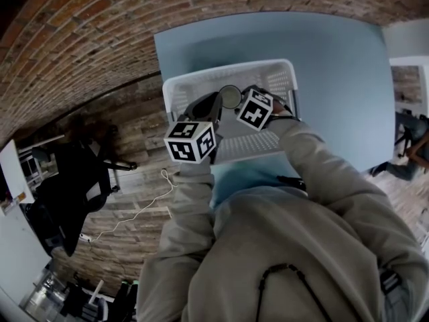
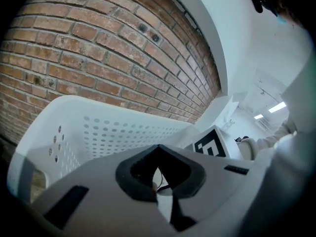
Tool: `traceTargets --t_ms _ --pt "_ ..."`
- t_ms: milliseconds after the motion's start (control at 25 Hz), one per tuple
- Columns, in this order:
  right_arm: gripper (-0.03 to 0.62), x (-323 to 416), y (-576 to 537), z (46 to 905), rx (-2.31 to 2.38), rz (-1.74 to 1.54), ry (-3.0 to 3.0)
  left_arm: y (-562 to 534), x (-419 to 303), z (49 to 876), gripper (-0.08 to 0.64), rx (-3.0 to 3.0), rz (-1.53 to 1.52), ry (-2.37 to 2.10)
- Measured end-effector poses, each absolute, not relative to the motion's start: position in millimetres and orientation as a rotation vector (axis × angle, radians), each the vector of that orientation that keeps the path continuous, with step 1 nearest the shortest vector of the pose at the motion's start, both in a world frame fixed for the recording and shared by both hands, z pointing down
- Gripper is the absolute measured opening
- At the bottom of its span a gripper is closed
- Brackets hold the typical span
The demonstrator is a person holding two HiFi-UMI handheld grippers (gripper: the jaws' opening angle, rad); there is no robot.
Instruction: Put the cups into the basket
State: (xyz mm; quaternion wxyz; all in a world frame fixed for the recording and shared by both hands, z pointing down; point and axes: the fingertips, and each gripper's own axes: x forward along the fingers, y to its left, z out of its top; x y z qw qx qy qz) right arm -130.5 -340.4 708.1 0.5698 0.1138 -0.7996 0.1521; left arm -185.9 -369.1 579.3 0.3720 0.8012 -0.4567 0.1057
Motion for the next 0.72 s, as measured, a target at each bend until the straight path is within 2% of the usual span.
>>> traceTargets --t_ms 640,720 --pt "0.238 -128.0 -347.5 626.8 0.415 0.380 -2.015 -349.9 -182.9 541.0 -0.005 2.111 0.245 -1.205" --pt "0.202 -128.9 -347.5 611.4 0.451 0.367 -2.071 -343.4 -180.4 532.7 -0.005 2.126 0.239 -1.206"
